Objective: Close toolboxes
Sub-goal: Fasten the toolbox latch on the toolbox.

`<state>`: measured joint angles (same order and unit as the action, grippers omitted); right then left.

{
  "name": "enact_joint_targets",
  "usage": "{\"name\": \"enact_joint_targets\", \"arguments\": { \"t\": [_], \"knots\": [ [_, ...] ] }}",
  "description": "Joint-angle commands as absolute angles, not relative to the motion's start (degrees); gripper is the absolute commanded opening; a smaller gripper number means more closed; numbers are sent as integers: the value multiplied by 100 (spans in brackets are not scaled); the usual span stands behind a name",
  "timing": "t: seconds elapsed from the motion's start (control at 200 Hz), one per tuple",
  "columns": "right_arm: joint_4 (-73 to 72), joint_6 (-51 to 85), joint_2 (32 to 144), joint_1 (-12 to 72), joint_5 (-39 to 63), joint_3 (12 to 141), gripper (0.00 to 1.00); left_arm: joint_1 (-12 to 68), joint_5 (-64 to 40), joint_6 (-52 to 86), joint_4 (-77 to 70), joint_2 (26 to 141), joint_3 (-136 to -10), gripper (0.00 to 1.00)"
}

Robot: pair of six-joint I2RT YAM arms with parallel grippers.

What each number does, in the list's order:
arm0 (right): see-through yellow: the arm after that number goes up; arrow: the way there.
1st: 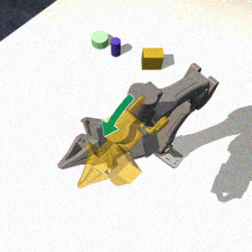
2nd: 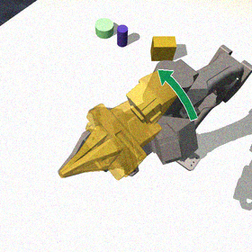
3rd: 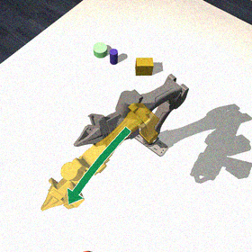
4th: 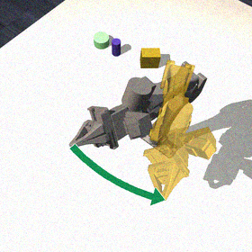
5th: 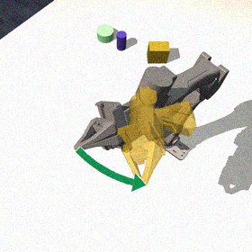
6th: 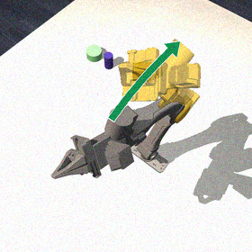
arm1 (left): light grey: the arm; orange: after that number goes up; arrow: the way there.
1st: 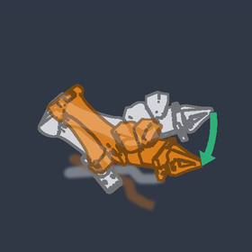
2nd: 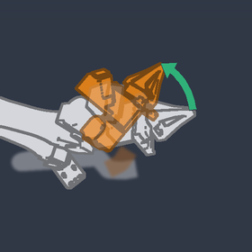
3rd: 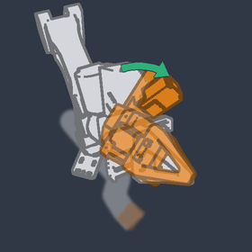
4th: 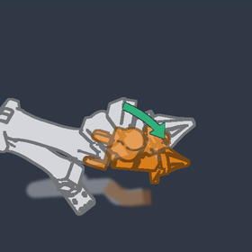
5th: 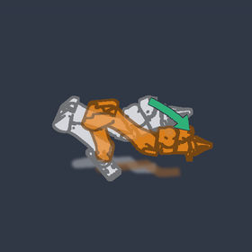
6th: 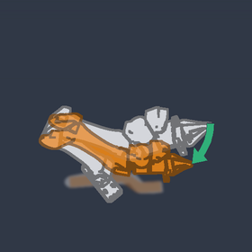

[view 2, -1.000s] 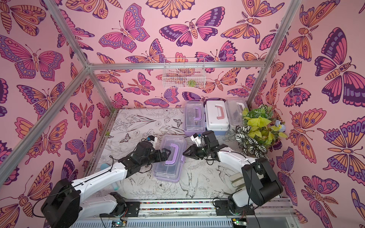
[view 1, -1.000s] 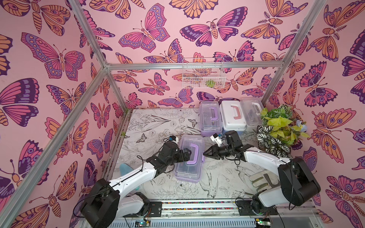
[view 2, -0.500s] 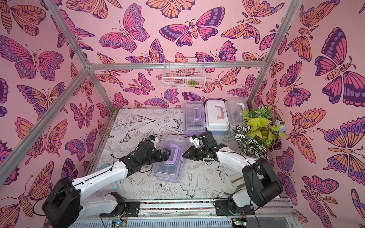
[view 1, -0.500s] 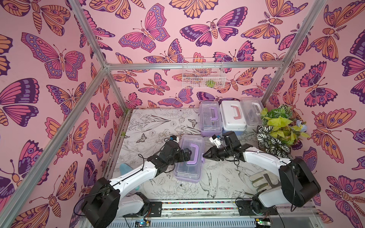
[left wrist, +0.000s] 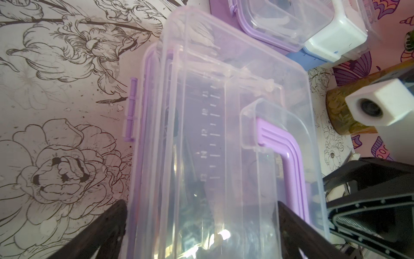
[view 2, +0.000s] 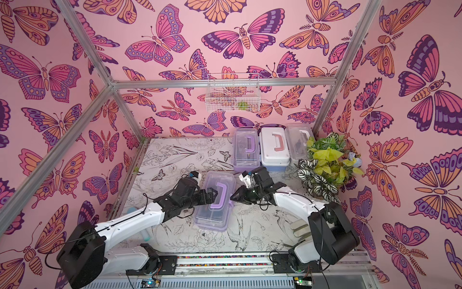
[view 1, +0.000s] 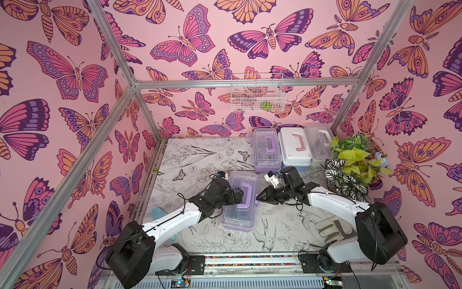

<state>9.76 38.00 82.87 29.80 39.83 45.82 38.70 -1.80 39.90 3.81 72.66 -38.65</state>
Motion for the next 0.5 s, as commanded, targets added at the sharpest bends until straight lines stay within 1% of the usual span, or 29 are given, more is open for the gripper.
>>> {"name": "enact_joint_targets", "arguments": {
  "t": [0.0, 0.06, 0.215, 0.386, 0.496],
  "knots": [
    [1490, 3615, 8399, 3163, 3727, 4706, 31, 3955, -316, 4071, 1137, 7557, -3709, 99],
    [1657, 3580, 8394, 3171, 3474, 4751, 31, 3956, -308, 4081, 1138, 7557, -3708, 99],
    [2041, 3485, 8341, 3206, 3251, 4893, 31, 3963, -304, 4078, 1142, 7575, -3696, 99],
    [2255, 3446, 8376, 3251, 3149, 5001, 30, 3964, -316, 4084, 1142, 7605, -3718, 99],
    [2134, 3495, 8384, 3278, 3212, 4977, 30, 3964, -308, 4086, 1139, 7594, -3702, 99]
  ]
}}
